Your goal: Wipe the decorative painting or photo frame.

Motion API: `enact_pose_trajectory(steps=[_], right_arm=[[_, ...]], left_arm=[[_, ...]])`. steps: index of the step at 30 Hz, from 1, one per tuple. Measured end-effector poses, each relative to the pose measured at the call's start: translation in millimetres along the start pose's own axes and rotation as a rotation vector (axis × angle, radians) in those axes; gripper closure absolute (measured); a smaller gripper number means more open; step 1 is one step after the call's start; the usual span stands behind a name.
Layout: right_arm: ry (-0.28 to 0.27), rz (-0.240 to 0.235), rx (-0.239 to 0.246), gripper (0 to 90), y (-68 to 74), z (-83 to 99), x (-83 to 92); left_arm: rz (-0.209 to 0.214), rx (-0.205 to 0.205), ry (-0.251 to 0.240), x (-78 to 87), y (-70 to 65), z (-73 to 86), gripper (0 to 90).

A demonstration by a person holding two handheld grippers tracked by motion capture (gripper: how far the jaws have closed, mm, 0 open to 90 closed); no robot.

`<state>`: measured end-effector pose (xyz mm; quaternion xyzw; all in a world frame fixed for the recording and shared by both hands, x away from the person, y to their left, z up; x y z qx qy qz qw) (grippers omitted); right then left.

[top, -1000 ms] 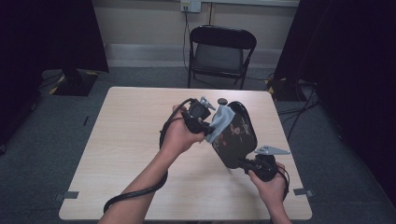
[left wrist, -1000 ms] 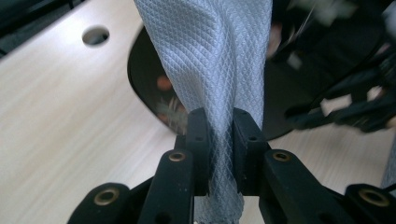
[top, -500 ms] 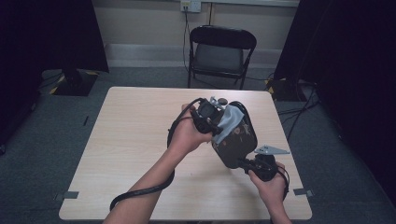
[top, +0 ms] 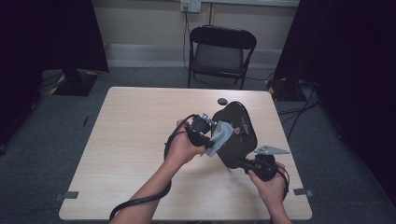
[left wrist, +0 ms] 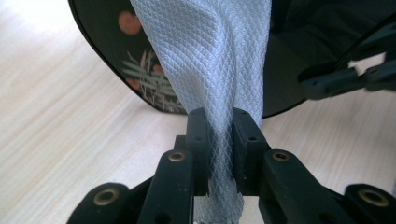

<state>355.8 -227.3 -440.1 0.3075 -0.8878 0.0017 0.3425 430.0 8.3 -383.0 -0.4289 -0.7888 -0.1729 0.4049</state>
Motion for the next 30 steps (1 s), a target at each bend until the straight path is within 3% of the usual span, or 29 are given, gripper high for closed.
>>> enact_pose_trajectory(steps=[7,14,21,27,30], right_arm=[[-0.001,-0.003,-0.004,78.6,-0.3,0.0,-0.1],[0.0,-0.004,-0.003,78.5,-0.5,-0.1,-0.1],[0.002,-0.004,-0.004,78.5,-0.4,-0.3,-0.1],[0.0,-0.005,-0.005,78.5,-0.4,-0.1,-0.2],[0.0,-0.005,-0.005,78.5,-0.5,-0.1,-0.3]], left_arm=[[0.012,0.016,0.026,-20.2,-2.2,15.0,79.0],[0.017,0.029,0.086,-47.6,-1.1,38.1,79.0],[0.019,0.031,0.144,-64.1,-1.5,55.8,79.0],[0.02,0.034,0.144,-65.0,-0.6,62.3,78.9],[0.018,0.033,0.135,-54.3,0.7,57.7,78.9]])
Point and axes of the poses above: each handheld gripper's, and its own axes: x roughly backward along the jaws, z roughly out of its underside, y roughly to its left, the point moved 1 cm from there along -x, roughly forward along the jaws, and after that the axes turned 2 degrees about -z, right-handed, at the moved point
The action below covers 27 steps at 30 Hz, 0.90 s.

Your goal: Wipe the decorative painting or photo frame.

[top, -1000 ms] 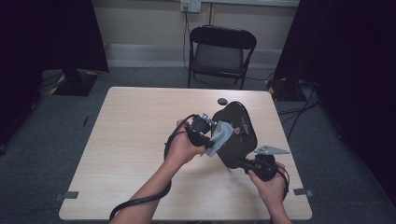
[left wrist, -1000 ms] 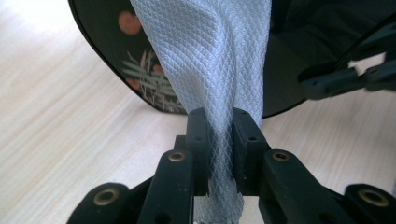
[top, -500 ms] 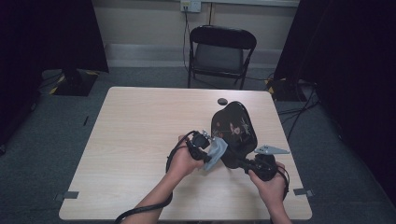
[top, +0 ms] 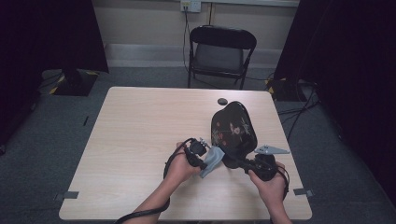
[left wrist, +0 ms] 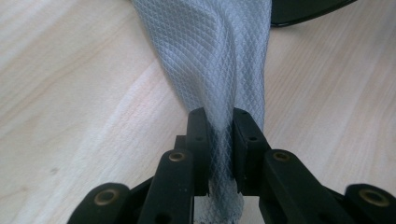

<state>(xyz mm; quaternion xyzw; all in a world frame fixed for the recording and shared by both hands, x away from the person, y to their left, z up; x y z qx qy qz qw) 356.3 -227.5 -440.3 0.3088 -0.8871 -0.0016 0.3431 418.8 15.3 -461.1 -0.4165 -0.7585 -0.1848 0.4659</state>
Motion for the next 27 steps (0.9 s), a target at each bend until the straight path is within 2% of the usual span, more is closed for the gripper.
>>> enact_pose_trajectory(steps=[2,3,5,6,7,8,9,11,14,15,16,18,20,23,27], right_arm=[[0.002,0.001,-0.001,78.5,0.2,-0.1,0.1],[0.002,0.001,-0.001,78.5,0.2,-0.1,0.1],[0.0,0.0,-0.002,78.5,0.0,-0.1,-0.1],[-0.001,-0.001,-0.004,78.5,0.0,0.0,-0.3],[-0.001,-0.001,-0.004,78.5,0.1,0.0,-0.3],[-0.001,-0.001,-0.004,78.5,0.1,0.0,-0.3],[-0.001,-0.001,-0.004,78.5,0.2,0.0,-0.4],[-0.001,-0.001,-0.005,78.5,0.0,0.0,-0.3],[0.001,-0.002,-0.005,78.6,-0.1,-0.1,-0.4],[0.001,-0.002,-0.005,78.6,-0.1,-0.1,-0.4],[0.001,-0.001,-0.003,78.6,0.2,-0.3,-0.7],[0.002,-0.001,-0.003,78.7,0.2,-0.4,-0.7],[0.0,0.001,-0.001,78.7,0.3,-0.6,-1.2],[0.004,0.0,-0.003,78.7,0.2,-0.4,-1.0],[-0.001,-0.002,-0.005,78.7,-0.1,-0.4,-1.3]], left_arm=[[-0.003,0.003,-0.026,12.0,1.1,-5.8,78.8],[-0.003,0.003,-0.026,12.0,1.1,-5.8,78.8],[-0.005,-0.002,-0.053,27.3,2.2,-14.6,78.8],[-0.004,-0.012,-0.086,44.6,2.9,-25.3,78.7],[-0.006,-0.019,-0.104,53.8,3.5,-31.1,78.7],[-0.006,-0.019,-0.104,53.8,3.5,-31.1,78.7],[-0.019,-0.034,-0.128,72.2,3.4,-43.1,78.7],[-0.022,-0.044,-0.162,88.8,1.5,-55.1,78.6],[-0.033,-0.055,-0.213,109.1,-3.4,-71.4,78.5],[-0.033,-0.055,-0.213,109.1,-3.4,-71.4,78.5],[-0.016,-0.064,-0.246,118.2,-7.2,-81.2,78.5],[-0.02,-0.077,-0.248,122.0,-9.7,-85.7,78.6],[-0.01,-0.104,-0.255,125.7,-18.9,-95.9,78.6],[-0.008,-0.116,-0.249,122.2,-23.3,-98.3,78.6],[0.01,-0.12,-0.222,106.5,-26.2,-94.0,78.6]])
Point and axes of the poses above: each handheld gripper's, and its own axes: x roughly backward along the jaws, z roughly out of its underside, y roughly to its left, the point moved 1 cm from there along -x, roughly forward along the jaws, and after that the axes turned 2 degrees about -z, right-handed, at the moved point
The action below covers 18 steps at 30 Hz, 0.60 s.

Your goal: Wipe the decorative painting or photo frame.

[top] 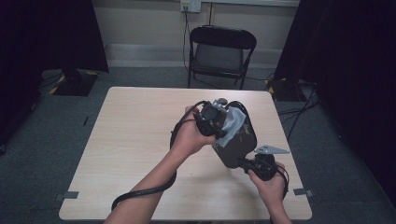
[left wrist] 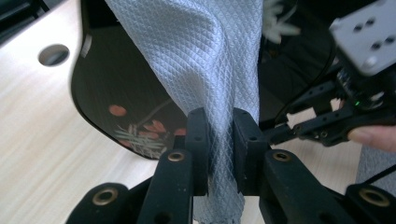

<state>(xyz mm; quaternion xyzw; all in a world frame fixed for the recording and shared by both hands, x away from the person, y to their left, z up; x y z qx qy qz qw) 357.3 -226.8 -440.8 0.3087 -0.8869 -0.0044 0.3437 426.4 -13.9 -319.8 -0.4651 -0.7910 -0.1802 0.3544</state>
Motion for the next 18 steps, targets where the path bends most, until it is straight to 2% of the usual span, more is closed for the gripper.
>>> enact_pose_trajectory(steps=[7,11,16,18], right_arm=[[0.0,-0.003,0.003,78.7,-0.7,-0.5,0.0],[0.0,0.0,0.006,78.8,-0.5,-0.5,-0.1],[0.0,-0.001,0.005,78.8,-0.6,-0.4,0.0],[0.0,0.001,0.005,78.8,-0.4,-0.5,-0.1]], left_arm=[[-0.002,-0.017,0.039,-16.9,-2.8,16.7,78.7],[0.01,0.002,0.065,-34.5,-2.2,34.7,78.8],[0.014,0.017,0.09,-48.0,-1.4,48.9,78.8],[0.023,0.024,0.115,-58.3,-0.6,59.7,78.8]])
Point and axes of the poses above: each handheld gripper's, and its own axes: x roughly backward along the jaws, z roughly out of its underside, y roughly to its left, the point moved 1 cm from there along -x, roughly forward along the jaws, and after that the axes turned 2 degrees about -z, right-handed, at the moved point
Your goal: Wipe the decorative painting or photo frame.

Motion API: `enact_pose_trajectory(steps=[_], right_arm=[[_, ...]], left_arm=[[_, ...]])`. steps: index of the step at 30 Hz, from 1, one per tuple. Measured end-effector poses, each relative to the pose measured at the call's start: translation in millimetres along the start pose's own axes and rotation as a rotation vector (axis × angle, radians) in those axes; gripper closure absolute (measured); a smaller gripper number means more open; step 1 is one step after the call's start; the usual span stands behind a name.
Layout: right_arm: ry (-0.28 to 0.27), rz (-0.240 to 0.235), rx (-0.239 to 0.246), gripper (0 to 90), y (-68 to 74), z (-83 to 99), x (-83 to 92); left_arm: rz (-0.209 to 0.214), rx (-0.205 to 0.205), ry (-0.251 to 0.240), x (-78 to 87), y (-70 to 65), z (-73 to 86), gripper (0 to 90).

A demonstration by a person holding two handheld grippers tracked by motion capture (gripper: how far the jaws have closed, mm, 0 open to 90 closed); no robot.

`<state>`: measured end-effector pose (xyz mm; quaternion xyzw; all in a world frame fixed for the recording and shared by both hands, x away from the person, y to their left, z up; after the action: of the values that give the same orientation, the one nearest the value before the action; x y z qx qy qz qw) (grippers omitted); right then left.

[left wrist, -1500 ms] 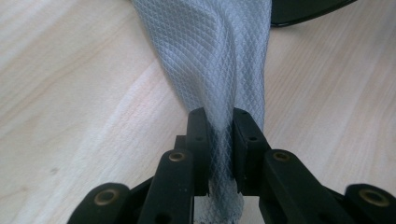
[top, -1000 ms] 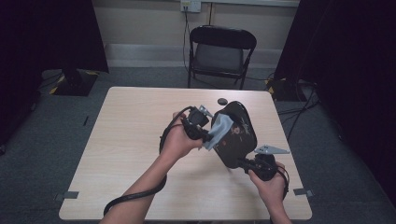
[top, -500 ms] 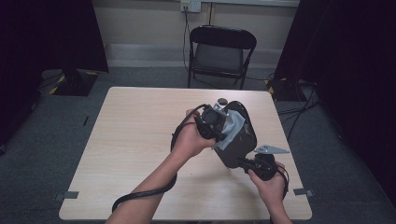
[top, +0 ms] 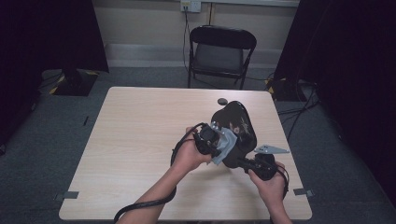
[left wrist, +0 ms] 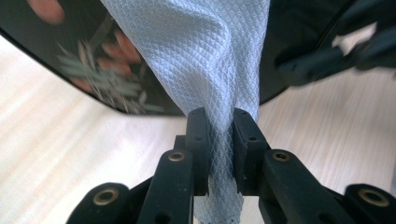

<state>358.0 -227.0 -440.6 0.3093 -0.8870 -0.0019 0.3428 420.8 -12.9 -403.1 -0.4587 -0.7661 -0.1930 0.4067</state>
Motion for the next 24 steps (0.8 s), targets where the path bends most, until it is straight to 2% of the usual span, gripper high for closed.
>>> enact_pose_trajectory(steps=[12,21,24], right_arm=[[-0.002,0.004,0.0,78.9,1.0,-0.6,-1.4],[-0.009,0.007,0.001,78.8,2.0,-0.7,-2.9],[-0.009,0.007,0.001,78.6,2.1,-0.4,-2.7]], left_arm=[[0.01,0.057,0.089,-30.5,7.0,33.8,79.0],[0.009,0.081,0.132,-41.5,5.4,52.5,79.0],[0.015,0.084,0.124,-40.9,4.5,54.0,79.1]])
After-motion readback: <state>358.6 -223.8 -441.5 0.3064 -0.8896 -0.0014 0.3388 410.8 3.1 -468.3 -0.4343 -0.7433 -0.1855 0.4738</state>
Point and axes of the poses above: each handheld gripper's, and its own axes: x roughly backward along the jaws, z roughly out of its underside, y roughly to its left, the point moved 1 cm from there along -x, roughly forward along the jaws, and after that the axes turned 2 degrees about -z, right-handed, at the moved point
